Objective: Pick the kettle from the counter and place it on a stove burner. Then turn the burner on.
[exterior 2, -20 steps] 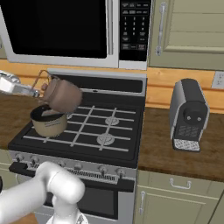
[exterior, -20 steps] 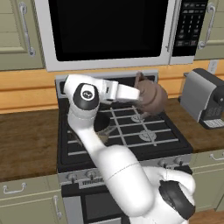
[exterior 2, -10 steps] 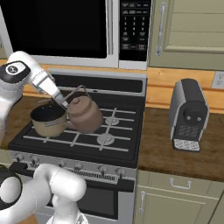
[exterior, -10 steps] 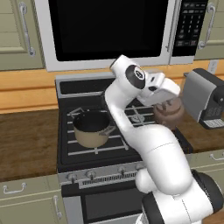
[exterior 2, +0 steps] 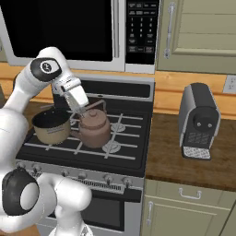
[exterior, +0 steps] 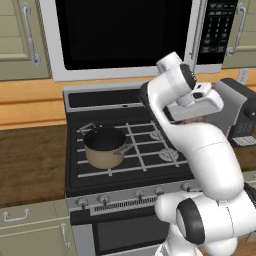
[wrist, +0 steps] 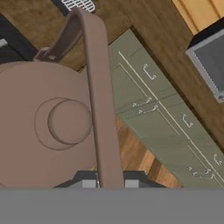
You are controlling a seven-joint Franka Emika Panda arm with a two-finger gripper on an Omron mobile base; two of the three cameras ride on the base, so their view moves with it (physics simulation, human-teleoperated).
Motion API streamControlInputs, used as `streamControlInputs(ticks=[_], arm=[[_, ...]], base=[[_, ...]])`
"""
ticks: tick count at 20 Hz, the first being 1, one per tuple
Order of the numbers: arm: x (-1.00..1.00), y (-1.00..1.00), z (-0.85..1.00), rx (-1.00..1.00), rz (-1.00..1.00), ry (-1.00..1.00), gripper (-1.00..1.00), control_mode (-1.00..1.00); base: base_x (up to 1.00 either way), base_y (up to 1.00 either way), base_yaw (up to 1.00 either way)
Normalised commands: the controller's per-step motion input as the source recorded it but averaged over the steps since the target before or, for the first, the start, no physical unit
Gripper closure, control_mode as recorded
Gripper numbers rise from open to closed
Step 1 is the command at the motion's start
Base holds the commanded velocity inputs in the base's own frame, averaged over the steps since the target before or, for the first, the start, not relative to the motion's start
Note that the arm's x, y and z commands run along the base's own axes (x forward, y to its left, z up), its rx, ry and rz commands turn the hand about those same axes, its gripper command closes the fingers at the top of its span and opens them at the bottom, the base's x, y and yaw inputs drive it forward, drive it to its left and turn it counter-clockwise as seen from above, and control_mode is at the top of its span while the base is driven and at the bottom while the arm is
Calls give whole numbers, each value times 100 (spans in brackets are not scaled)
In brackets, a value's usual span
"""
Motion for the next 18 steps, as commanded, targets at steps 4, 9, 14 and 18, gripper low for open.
streamControlInputs(ticks=[4,9,14,18], arm=[[32,10,-18,15,0,-12,100,-100],[31,11,-11,-3,0,-2,100,-100],[14,3,-43,-9,-1,3,100,-100],[7,0,-56,-11,0,5,100,-100]], base=[[0,0,0],[0,0,0],[0,0,0],[0,0,0]])
